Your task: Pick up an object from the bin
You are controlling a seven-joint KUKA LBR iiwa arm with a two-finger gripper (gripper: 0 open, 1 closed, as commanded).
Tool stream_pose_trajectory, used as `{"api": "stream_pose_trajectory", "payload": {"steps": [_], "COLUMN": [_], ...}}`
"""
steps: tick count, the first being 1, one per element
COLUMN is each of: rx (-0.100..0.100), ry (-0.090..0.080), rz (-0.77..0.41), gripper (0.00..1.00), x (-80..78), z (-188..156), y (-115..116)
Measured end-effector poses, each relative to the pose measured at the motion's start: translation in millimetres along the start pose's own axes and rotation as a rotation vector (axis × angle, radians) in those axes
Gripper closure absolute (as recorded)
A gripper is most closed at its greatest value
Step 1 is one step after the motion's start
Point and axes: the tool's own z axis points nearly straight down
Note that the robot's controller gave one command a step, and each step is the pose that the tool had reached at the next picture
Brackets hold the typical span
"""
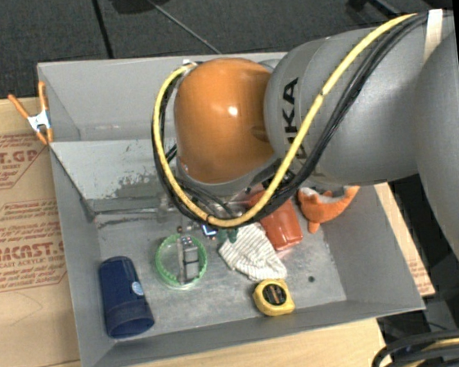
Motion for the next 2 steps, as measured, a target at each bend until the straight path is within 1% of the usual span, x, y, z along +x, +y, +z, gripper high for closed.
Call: {"api": "stream_pose_trajectory", "payload": {"steps": [1, 2], "rx": [-0.007, -0.006], "ry": [-0.029, -0.023], "rz": [-0.014, -0.010], "gripper": [0.00, 0.00], "x": [13.4, 6.7], "z": [-23, 37], "y": [-23, -56]}}
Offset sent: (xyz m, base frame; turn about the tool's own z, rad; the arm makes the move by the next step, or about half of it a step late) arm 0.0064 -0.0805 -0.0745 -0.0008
